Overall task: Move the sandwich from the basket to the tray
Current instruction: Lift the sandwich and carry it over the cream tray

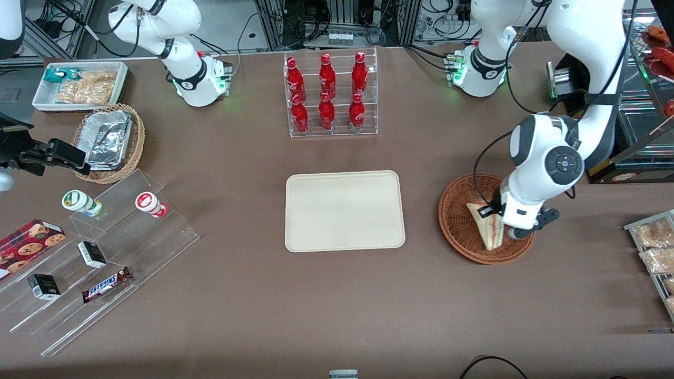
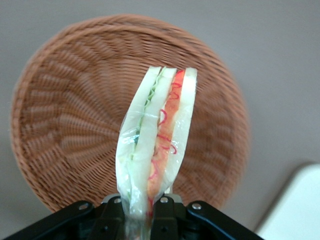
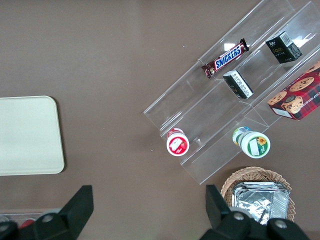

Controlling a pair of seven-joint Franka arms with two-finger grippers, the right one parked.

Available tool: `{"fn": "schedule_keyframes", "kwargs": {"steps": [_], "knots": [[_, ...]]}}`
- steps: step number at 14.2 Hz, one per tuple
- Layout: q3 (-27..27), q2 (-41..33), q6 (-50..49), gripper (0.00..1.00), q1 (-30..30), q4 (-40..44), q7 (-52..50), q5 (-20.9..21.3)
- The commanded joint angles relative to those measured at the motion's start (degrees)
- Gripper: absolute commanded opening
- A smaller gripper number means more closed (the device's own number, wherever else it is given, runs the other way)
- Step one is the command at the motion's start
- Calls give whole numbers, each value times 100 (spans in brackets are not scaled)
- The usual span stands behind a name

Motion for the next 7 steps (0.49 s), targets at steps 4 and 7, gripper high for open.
{"fn": "schedule_keyframes", "kwargs": {"steps": [4, 7], "knots": [[30, 1108, -738, 7, -1096, 1741, 5, -39], [-66, 1504, -703, 7, -1501, 2075, -109, -188]]}}
